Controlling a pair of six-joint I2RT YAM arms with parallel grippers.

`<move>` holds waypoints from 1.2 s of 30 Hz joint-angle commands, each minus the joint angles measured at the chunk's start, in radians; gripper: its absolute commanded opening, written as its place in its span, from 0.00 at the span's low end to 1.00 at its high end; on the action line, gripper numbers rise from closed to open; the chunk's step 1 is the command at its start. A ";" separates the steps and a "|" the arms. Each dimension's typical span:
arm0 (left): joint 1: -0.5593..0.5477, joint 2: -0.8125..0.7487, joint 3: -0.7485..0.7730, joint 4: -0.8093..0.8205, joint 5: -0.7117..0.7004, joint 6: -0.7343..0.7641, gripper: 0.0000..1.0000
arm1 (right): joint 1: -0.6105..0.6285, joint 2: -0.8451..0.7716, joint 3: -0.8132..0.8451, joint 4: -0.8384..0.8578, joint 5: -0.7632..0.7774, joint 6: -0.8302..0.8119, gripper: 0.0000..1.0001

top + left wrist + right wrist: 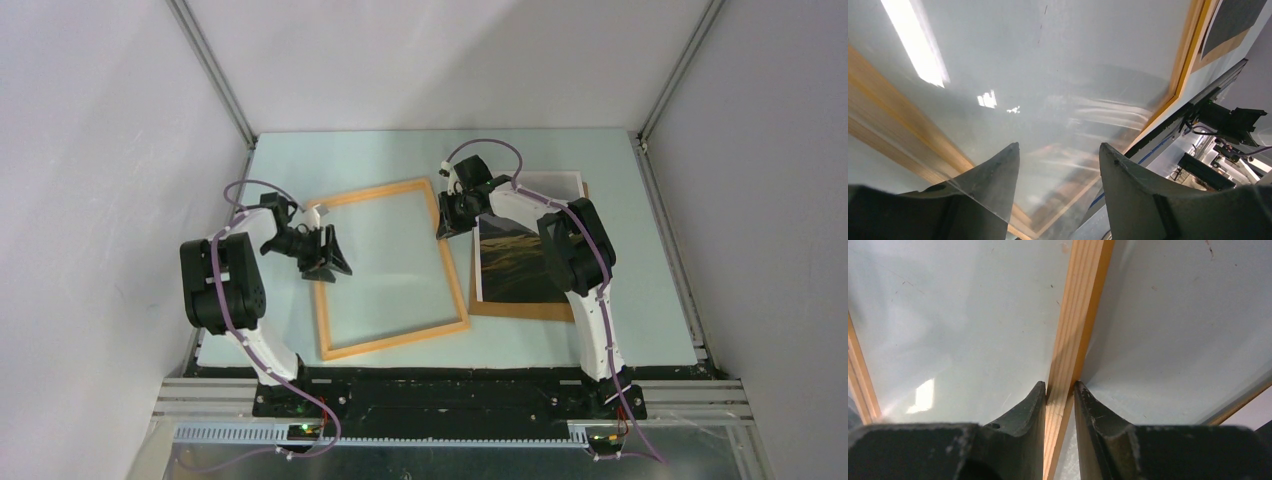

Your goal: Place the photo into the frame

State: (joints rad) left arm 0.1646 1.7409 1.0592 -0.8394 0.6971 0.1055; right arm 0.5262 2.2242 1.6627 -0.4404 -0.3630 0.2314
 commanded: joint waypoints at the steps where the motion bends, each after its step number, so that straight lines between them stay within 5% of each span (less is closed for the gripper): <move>1: -0.011 -0.028 -0.009 0.005 -0.009 0.013 0.64 | 0.027 0.046 -0.019 -0.048 0.059 -0.037 0.02; 36: -0.027 0.023 -0.019 0.050 -0.021 -0.033 0.65 | 0.032 0.052 -0.009 -0.053 0.058 -0.038 0.03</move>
State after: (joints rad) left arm 0.1539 1.7550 1.0496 -0.8196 0.6598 0.0780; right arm 0.5301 2.2242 1.6650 -0.4416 -0.3561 0.2314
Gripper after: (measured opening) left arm 0.649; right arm 0.272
